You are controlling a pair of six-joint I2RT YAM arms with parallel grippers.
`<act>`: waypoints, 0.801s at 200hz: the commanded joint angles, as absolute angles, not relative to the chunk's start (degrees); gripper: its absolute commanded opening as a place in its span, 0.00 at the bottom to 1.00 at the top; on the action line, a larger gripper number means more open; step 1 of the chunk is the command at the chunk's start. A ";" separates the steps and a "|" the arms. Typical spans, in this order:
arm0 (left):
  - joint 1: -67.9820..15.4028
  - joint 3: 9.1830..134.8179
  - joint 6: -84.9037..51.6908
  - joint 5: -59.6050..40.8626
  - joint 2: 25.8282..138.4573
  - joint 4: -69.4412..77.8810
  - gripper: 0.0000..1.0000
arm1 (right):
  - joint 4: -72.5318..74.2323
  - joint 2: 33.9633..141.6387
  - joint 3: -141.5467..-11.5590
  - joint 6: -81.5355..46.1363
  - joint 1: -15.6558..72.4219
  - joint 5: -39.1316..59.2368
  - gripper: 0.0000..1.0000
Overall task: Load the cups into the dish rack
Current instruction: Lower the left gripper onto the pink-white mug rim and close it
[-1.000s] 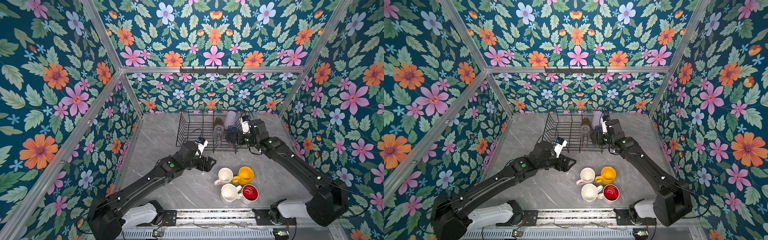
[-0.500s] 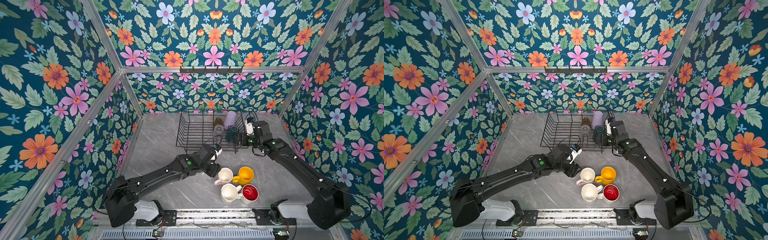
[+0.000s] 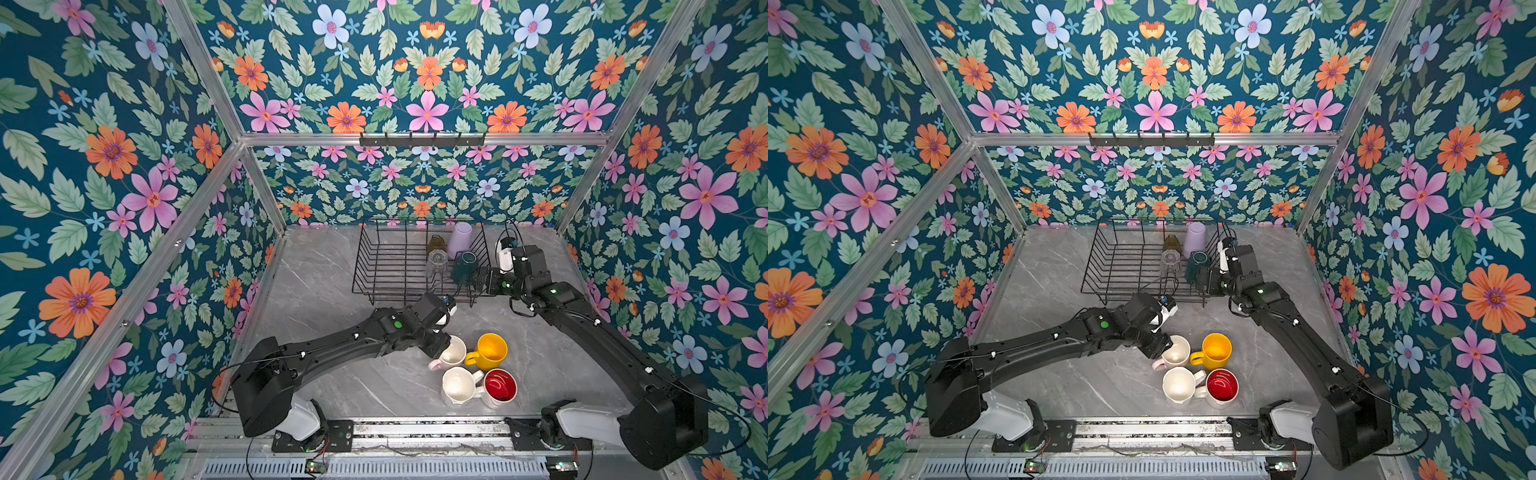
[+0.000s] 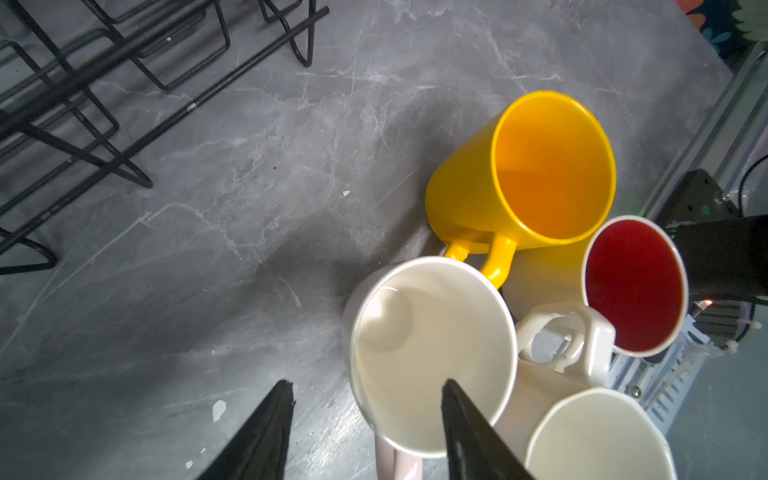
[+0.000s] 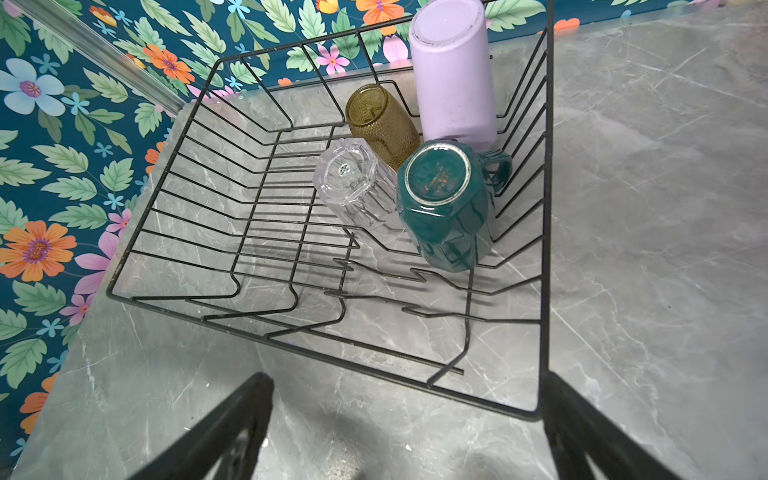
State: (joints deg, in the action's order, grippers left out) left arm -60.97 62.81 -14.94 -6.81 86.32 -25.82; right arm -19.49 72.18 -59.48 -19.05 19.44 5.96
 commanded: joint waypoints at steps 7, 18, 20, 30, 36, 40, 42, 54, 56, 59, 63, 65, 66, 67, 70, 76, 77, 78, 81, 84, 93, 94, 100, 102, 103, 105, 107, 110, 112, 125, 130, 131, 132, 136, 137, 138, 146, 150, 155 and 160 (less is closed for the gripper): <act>-61.34 63.53 -14.33 -5.28 87.84 -28.13 0.56 | -18.46 71.63 -59.39 -18.90 19.34 5.54 0.99; -61.40 63.87 -14.22 -5.36 88.46 -28.39 0.54 | -18.47 71.47 -59.25 -18.90 19.29 5.45 0.99; -61.41 63.89 -14.19 -5.36 88.54 -28.39 0.54 | -18.46 71.46 -59.29 -18.90 19.26 5.45 0.99; -61.52 64.07 -14.20 -5.36 89.00 -28.39 0.54 | -18.45 71.30 -59.07 -18.90 19.25 5.45 0.99; -61.57 64.22 -14.17 -5.36 89.35 -28.39 0.53 | -18.44 71.20 -59.00 -18.90 19.23 5.45 0.99; -61.59 64.31 -14.17 -5.20 89.59 -28.39 0.53 | -18.45 71.19 -59.01 -18.90 19.19 5.37 0.99; -61.61 64.40 -14.22 -5.12 89.74 -28.45 0.53 | -18.46 71.15 -58.94 -18.90 19.12 5.41 0.99; -61.61 64.89 -14.37 -4.21 90.55 -29.03 0.51 | -18.36 71.04 -58.83 -18.90 19.09 5.36 0.99; -61.68 64.96 -14.40 -4.11 90.71 -29.14 0.50 | -18.43 71.02 -58.83 -18.90 19.06 5.36 0.99; -61.63 65.07 -14.39 -3.97 90.89 -29.36 0.50 | -18.38 71.02 -58.84 -18.90 19.02 5.36 0.99; -61.65 65.24 -14.46 -3.69 91.17 -29.63 0.49 | -18.39 71.02 -58.77 -18.90 18.99 5.36 0.99; -61.69 65.40 -14.49 -3.65 91.32 -29.75 0.49 | -18.44 71.02 -58.73 -18.92 19.01 5.36 0.99; -61.65 65.39 -14.50 -3.62 91.37 -29.77 0.49 | -18.40 71.02 -58.72 -18.91 19.00 5.36 0.99; -61.63 65.44 -14.50 -3.57 91.43 -29.83 0.49 | -18.43 71.02 -58.71 -18.90 19.03 5.36 0.99; -61.62 65.59 -14.50 -3.45 91.61 -29.94 0.49 | -18.45 71.02 -58.78 -18.90 19.05 5.42 0.99; -61.60 65.73 -14.71 -3.21 91.97 -30.05 0.48 | -18.46 71.02 -58.72 -18.90 18.99 5.43 0.99; -61.61 65.78 -14.69 -3.14 92.04 -30.10 0.48 | -18.46 71.02 -58.76 -18.90 19.03 5.44 0.99; -61.61 65.80 -14.73 -3.07 92.08 -30.12 0.48 | -18.41 71.02 -58.73 -18.90 19.01 5.44 0.99; -61.61 65.89 -14.76 -2.98 92.23 -30.21 0.48 | -18.45 71.02 -58.65 -18.83 19.02 5.45 0.99; -61.62 65.99 -14.81 -2.91 92.40 -30.23 0.47 | -18.39 71.06 -58.65 -18.83 19.02 5.45 0.99; -61.57 66.23 -14.86 -2.99 92.84 -30.32 0.46 | -18.46 71.02 -58.71 -18.81 18.99 5.49 0.99; -61.59 66.25 -14.81 -2.99 92.87 -30.37 0.46 | -18.46 71.02 -58.71 -18.81 18.99 5.47 0.99; -61.67 66.42 -14.93 -3.06 93.06 -30.32 0.45 | -18.45 71.02 -58.55 -18.75 18.96 5.46 0.99; -61.63 66.44 -14.98 -3.07 93.16 -30.32 0.45 | -18.39 71.02 -58.54 -18.73 18.91 5.45 0.99; -61.62 66.40 -15.01 -3.07 93.21 -30.32 0.45 | -18.42 71.02 -58.54 -18.72 18.95 5.45 0.99; -61.61 66.48 -15.02 -3.10 93.24 -30.32 0.44 | -18.36 71.02 -58.54 -18.72 18.91 5.49 0.99; -61.63 66.50 -15.03 -3.15 93.32 -30.28 0.44 | -18.39 70.97 -58.56 -18.72 18.90 5.46 0.99; -61.64 66.58 -15.07 -3.16 93.40 -30.24 0.44 | -18.37 70.94 -58.47 -18.72 18.93 5.45 0.99; -61.68 66.61 -15.11 -3.23 93.49 -30.19 0.43 | -18.36 70.93 -58.45 -18.72 18.90 5.49 0.99; -61.65 66.78 -15.20 -3.42 93.85 -30.06 0.40 | -18.22 70.93 -58.36 -18.72 18.90 5.40 0.99; -61.63 66.84 -15.29 -3.43 94.00 -29.95 0.38 | -18.27 70.93 -58.36 -18.72 18.90 5.36 0.99; -61.62 66.82 -15.29 -3.43 94.02 -29.96 0.38 | -18.27 70.93 -58.36 -18.68 18.94 5.36 0.99; -61.66 66.85 -15.29 -3.38 94.03 -29.97 0.37 | -18.28 70.93 -58.36 -18.65 18.96 5.36 0.99; -61.63 66.88 -15.42 -3.49 94.17 -29.97 0.36 | -18.28 70.93 -58.30 -18.63 18.90 5.41 0.99; -61.57 66.92 -15.40 -3.50 94.19 -29.97 0.35 | -18.28 70.93 -58.29 -18.63 18.94 5.39 0.99; -61.64 66.95 -15.39 -3.51 94.21 -29.97 0.35 | -18.24 70.97 -58.32 -18.63 18.92 5.37 0.99; -61.59 67.09 -15.46 -3.85 94.38 -30.06 0.31 | -18.21 71.02 -58.27 -18.63 18.83 5.41 0.99; -61.61 67.21 -15.45 -3.91 94.39 -30.06 0.29 | -18.26 71.02 -58.26 -18.57 18.81 5.36 0.99; -61.59 67.22 -15.62 -3.95 94.39 -29.99 0.27 | -18.26 71.02 -58.19 -18.55 18.85 5.36 0.99; -61.61 67.18 -15.64 -4.04 94.39 -29.97 0.26 | -18.16 71.02 -58.18 -18.59 18.81 5.36 0.99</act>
State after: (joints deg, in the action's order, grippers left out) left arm -61.60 66.81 -15.18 -3.86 94.26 -29.39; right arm -19.22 71.20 -58.24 -19.03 18.90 5.80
